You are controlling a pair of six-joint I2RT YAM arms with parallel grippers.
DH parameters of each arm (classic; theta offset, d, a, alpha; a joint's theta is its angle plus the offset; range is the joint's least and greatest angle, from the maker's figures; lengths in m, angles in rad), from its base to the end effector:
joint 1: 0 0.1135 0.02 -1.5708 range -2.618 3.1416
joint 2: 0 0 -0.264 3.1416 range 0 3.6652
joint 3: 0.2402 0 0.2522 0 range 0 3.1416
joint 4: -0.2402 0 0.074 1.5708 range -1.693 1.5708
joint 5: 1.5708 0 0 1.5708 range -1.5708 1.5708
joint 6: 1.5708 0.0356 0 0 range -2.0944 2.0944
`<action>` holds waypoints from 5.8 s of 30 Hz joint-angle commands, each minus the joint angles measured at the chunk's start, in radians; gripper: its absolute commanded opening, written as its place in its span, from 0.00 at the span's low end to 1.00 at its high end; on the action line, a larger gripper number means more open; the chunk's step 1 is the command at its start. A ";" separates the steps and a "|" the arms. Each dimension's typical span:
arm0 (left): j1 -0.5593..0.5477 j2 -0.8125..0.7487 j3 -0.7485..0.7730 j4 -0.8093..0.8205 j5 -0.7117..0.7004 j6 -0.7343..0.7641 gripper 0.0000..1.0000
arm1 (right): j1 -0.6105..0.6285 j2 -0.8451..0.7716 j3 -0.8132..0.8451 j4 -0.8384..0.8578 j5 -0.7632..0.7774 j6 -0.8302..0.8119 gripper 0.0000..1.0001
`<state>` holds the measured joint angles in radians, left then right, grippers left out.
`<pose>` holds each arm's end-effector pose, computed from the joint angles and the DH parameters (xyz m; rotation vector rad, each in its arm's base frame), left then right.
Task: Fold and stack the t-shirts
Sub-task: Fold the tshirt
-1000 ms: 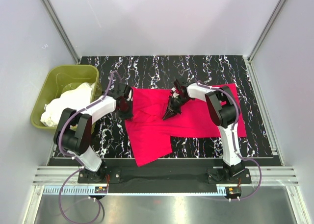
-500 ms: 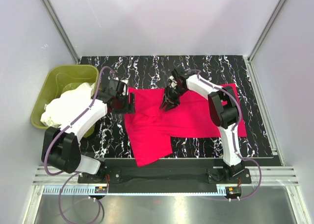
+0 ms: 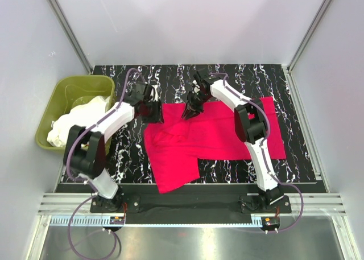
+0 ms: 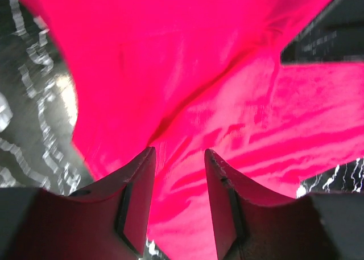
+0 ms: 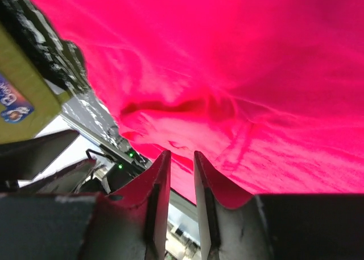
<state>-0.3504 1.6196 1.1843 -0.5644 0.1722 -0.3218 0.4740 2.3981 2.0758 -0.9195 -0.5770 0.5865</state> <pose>0.3165 -0.1222 0.2365 0.1038 2.6182 -0.4671 0.4353 0.2452 0.1732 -0.0208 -2.9624 -1.0059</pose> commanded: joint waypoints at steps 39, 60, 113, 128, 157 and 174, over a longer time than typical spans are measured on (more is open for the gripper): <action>0.048 0.187 0.104 0.051 0.176 0.018 0.43 | 0.126 -0.151 -0.215 -0.094 0.210 0.036 0.00; -0.105 0.157 -0.074 0.054 0.239 0.023 0.32 | 0.051 -0.290 -0.480 0.027 0.244 -0.034 0.20; 0.098 0.300 0.624 -0.169 -0.212 -0.083 0.93 | -0.468 -0.144 0.226 -0.315 0.664 -0.171 0.93; -0.121 -0.466 -0.339 -0.210 -0.258 -0.224 0.53 | -0.508 -0.976 -0.936 -0.051 0.319 -0.043 0.63; 0.056 -0.231 -0.623 0.181 -0.042 -0.407 0.20 | -0.916 -0.871 -1.089 0.076 0.342 -0.096 0.62; 0.059 -0.391 -0.577 0.103 -0.043 -0.365 0.00 | -0.972 -0.711 -1.086 0.200 0.338 -0.057 0.55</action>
<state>-0.2924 1.2678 0.5941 -0.4397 0.1314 -0.7071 -0.4854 1.6878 0.9779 -0.7338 -0.2455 0.5312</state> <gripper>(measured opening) 0.012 0.551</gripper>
